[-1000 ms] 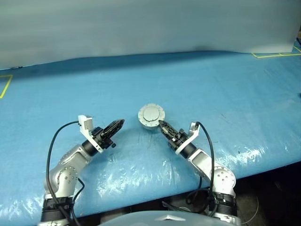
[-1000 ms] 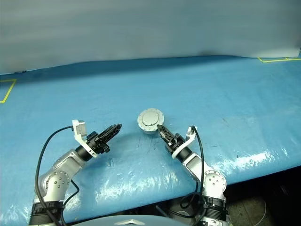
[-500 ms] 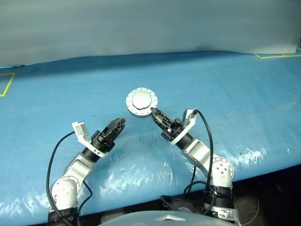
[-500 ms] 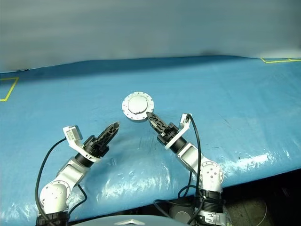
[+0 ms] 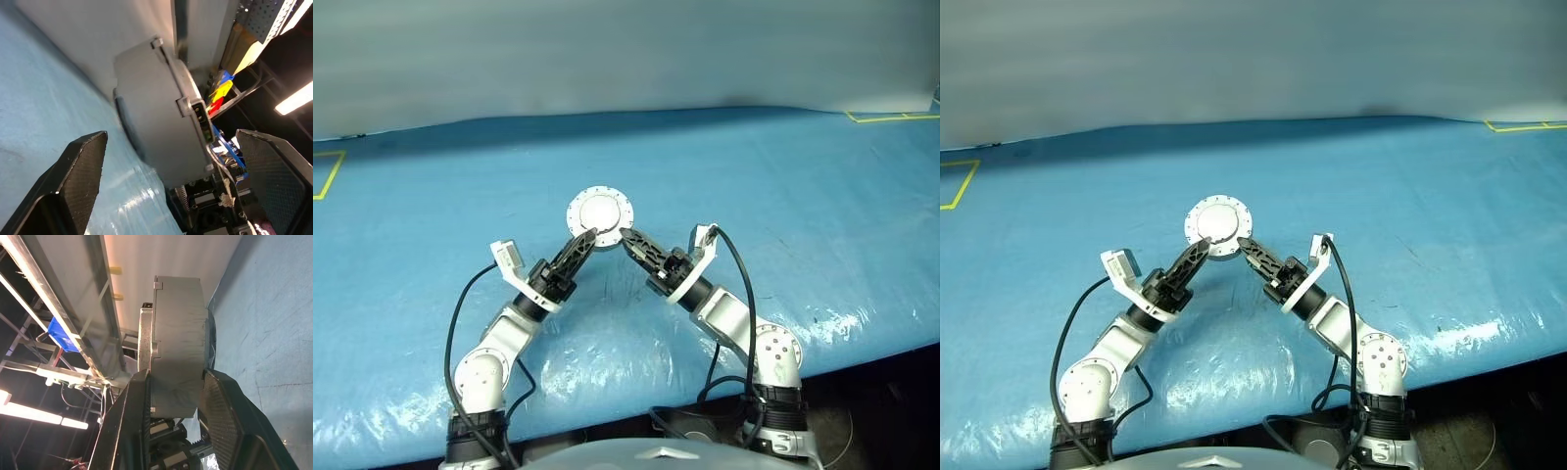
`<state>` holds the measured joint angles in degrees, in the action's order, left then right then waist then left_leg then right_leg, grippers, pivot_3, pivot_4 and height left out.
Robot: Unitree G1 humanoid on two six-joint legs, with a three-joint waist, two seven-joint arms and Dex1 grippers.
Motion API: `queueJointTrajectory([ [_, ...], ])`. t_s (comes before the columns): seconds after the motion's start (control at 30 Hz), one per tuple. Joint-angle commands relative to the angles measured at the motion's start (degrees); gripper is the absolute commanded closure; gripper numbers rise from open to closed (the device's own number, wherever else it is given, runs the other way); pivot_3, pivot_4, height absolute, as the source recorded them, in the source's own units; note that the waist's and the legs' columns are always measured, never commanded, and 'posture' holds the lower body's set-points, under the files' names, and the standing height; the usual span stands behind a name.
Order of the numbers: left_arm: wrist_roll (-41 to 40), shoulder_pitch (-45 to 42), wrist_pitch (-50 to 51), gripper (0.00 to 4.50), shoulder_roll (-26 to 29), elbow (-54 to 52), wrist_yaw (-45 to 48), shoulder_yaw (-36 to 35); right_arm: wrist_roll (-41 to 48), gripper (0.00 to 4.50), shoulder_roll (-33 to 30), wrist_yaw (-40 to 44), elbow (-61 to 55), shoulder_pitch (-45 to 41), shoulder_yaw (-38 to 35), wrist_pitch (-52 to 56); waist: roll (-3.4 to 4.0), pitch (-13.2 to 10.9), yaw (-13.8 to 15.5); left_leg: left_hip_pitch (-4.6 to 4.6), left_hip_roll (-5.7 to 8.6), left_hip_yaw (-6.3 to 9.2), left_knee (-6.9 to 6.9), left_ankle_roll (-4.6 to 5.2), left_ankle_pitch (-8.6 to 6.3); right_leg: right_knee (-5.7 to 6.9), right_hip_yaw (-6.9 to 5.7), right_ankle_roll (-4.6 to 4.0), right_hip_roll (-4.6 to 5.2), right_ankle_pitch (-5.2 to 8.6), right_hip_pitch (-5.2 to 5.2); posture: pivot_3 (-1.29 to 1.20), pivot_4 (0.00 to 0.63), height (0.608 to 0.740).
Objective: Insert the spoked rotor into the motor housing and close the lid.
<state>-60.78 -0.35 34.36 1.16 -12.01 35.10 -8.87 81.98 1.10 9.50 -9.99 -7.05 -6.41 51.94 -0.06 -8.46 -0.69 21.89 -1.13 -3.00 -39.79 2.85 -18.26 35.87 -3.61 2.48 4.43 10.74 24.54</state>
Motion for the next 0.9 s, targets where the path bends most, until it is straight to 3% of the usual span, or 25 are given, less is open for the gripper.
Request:
queueJointTrajectory([
  [0.03,-0.72,-2.9,-1.1,0.01,-1.58,1.51,0.49,0.29,2.54,3.29,0.26,0.85,-3.89,-1.35,1.0,0.16,0.0,0.0,-0.03,0.0,0.0,0.0,0.0,0.0,0.0,0.0,-0.01,0.0,-0.01,0.0,0.0,0.0,0.15,0.74],
  [0.4,1.84,-5.98,-1.35,0.01,-4.69,7.33,-4.37,0.1,2.24,3.29,0.07,-0.22,-3.69,-1.18,1.16,-0.92,-0.04,-0.01,0.02,0.02,0.01,0.0,-0.03,0.02,-0.01,-0.01,0.0,0.05,-0.01,-0.03,0.0,0.0,0.15,0.74],
  [0.57,4.46,-6.41,-2.15,1.56,-4.39,7.42,-7.09,0.34,1.76,3.29,0.29,-0.31,-3.45,-0.76,1.39,-1.18,-0.05,-0.02,0.04,0.03,0.01,0.01,-0.05,0.02,-0.01,-0.01,0.0,0.05,-0.01,-0.03,0.0,0.0,0.15,0.74],
  [0.9,6.02,-9.0,-7.44,1.73,-5.81,10.84,-11.09,-2.31,-0.67,3.29,0.22,-0.25,-2.87,-0.87,2.35,-1.89,-0.05,-0.02,0.09,0.03,0.02,0.02,-0.09,0.02,-0.01,0.0,-0.01,0.06,-0.01,-0.04,-0.02,0.0,0.15,0.74],
])
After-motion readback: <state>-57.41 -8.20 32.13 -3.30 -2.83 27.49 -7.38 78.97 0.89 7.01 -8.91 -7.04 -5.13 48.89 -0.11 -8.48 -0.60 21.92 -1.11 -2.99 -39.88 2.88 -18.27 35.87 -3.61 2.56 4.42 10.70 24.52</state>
